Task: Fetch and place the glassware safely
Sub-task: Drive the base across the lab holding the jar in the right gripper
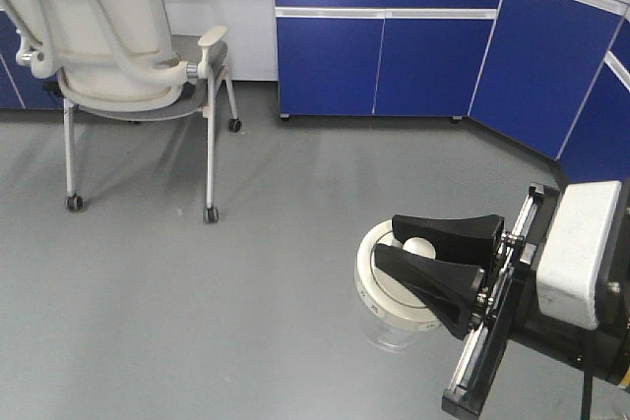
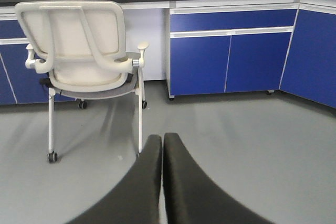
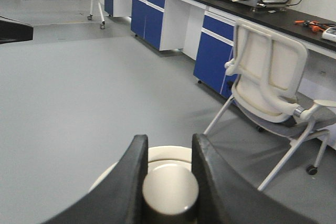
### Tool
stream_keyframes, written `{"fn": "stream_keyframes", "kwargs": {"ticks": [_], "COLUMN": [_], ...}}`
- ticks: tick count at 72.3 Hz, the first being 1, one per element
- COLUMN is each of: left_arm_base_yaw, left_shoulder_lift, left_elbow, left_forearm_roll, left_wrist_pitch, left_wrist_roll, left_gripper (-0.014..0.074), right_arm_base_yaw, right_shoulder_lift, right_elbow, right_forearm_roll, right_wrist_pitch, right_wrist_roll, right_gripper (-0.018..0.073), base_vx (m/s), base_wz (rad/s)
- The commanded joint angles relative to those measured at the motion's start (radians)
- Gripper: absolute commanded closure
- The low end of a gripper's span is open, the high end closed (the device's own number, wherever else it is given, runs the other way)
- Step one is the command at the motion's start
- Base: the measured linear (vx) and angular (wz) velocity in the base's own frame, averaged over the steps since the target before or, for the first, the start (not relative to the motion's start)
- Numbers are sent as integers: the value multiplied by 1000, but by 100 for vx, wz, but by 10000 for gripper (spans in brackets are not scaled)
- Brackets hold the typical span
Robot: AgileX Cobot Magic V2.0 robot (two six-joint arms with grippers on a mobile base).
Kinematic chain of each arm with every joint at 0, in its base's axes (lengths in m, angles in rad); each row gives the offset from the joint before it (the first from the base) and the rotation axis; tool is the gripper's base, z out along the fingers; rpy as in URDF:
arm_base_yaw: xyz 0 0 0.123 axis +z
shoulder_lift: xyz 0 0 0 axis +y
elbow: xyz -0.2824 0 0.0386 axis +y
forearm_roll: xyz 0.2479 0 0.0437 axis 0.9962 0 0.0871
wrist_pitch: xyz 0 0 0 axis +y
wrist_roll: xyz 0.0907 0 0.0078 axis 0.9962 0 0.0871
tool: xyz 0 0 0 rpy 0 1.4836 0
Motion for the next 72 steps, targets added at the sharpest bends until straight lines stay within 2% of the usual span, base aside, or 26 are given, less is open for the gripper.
{"fn": "stream_keyframes", "kwargs": {"ticks": [1,35,72], "left_arm_base_yaw": [-8,-8,-8], "left_shoulder_lift": [12,12,12], "left_elbow": [-25,-25,-25], "left_forearm_roll": [-7,-7,-7], "left_wrist_pitch": [-69,-69,-69], "left_wrist_roll": [-7,-7,-7], "left_gripper": [603,603,603], "right_arm_base_yaw": [-6,-6,-6], "right_shoulder_lift": [-12,-12,-12], "right_elbow": [-32,-32,-32], "right_forearm_roll": [51,51,51], "right_wrist_pitch": [-45,-44,-48], "right_wrist_roll": [0,0,0], "right_gripper": [563,563,563], "base_vx": [53,42,23], "base_wz": [-2,-10,-84]}}
